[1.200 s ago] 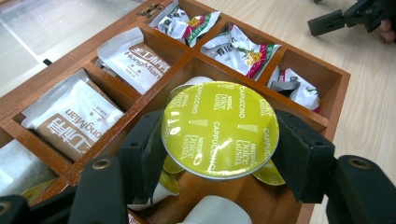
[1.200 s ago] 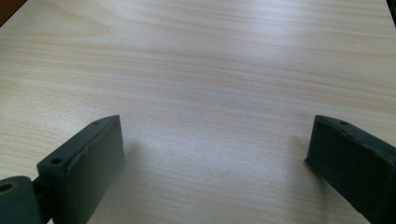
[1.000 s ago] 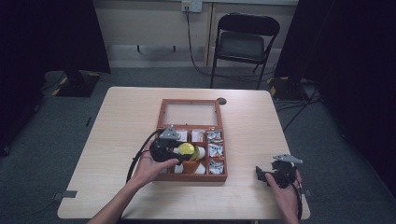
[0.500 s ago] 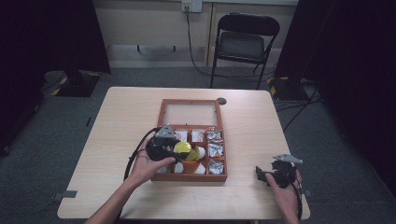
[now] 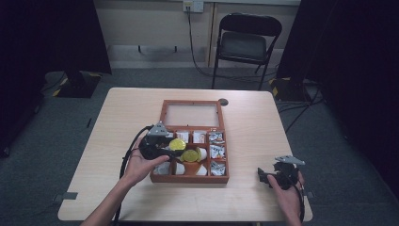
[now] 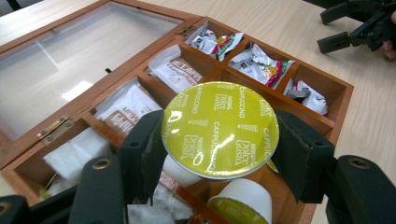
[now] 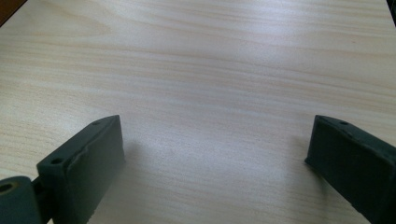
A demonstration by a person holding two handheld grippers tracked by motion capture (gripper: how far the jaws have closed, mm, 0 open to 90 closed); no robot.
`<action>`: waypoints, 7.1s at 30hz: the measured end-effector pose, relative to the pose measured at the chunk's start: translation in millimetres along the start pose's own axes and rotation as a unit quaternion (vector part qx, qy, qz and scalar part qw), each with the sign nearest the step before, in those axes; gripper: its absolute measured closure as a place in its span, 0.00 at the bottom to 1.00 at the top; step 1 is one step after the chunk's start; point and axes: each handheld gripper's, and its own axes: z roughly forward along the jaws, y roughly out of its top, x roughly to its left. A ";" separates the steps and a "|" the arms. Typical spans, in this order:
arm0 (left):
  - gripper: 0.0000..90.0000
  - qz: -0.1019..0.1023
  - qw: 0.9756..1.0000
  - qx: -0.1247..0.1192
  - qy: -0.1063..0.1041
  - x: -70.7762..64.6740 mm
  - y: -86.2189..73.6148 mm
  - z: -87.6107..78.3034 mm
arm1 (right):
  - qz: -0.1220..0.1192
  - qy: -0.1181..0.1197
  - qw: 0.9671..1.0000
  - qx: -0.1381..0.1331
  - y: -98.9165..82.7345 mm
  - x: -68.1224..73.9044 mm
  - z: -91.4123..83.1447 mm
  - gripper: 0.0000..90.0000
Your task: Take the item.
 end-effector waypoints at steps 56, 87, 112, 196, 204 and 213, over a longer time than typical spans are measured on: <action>0.42 -0.051 0.996 -0.049 0.061 54.5 -12.9 -64.8 | 0.000 0.000 1.000 0.000 0.1 0.0 0.1 0.03; 0.42 -0.100 0.989 -0.039 0.102 93.3 -40.7 -78.9 | 0.000 0.000 1.000 0.000 0.1 0.0 0.1 0.03; 0.42 -0.133 0.984 0.012 0.115 117.1 -75.4 -49.4 | 0.000 -0.001 1.000 -0.001 0.2 0.0 0.3 0.03; 0.22 -0.161 0.970 0.029 0.178 106.0 -116.2 -100.4 | -0.001 0.002 1.000 0.000 0.5 -0.4 0.6 0.03; 0.22 -0.173 0.959 0.041 0.221 115.4 -146.5 -108.0 | -0.001 0.002 1.000 0.000 0.5 -0.4 0.6 0.03; 0.23 -0.196 0.948 0.078 0.240 124.0 -173.5 -103.5 | -0.002 0.002 1.000 0.000 0.5 -0.4 0.6 0.04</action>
